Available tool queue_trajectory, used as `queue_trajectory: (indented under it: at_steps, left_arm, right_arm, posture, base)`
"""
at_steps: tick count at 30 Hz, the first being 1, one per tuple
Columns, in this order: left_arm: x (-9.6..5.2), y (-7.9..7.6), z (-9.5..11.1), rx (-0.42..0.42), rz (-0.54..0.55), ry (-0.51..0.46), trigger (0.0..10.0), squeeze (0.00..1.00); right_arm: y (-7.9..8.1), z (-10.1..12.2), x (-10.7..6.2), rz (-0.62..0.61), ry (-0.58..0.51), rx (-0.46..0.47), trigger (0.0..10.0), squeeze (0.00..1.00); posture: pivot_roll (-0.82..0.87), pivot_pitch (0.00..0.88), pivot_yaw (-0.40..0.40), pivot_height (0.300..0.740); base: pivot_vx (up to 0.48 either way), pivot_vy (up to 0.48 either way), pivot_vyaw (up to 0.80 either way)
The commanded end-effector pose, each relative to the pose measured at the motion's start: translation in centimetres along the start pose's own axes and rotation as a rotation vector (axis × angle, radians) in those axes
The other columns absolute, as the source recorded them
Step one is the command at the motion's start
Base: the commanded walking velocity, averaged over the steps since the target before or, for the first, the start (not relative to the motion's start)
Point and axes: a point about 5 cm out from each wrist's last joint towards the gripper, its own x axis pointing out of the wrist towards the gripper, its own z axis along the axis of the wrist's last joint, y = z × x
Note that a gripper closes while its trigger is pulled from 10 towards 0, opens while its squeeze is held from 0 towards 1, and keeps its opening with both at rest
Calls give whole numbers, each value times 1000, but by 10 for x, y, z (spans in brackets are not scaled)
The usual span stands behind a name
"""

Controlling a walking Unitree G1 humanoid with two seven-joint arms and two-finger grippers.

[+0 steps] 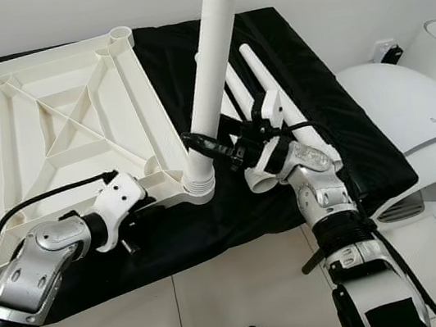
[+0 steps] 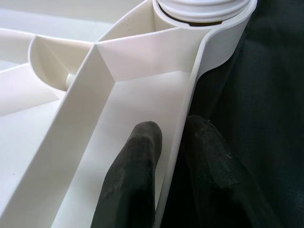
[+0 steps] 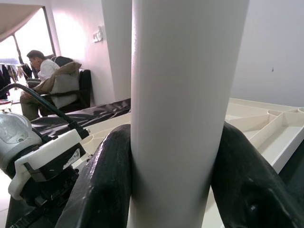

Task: Building children table

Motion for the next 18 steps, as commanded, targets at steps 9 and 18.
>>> queue_trajectory:
  at_steps: [9, 18]
  left_arm:
    - [-2, -6, 5, 23, -33, -15, 10000, 0]
    - [-3, -6, 5, 21, -31, -15, 10000, 0]
  right_arm:
    - [9, -58, -27, -93, 311, 89, 10000, 0]
    - [13, -54, -21, -116, 253, 77, 10000, 0]
  posture:
    - [75, 188, -49, 740]
    - [75, 189, -49, 740]
  base:
    - [0, 0, 0]
    - [0, 0, 0]
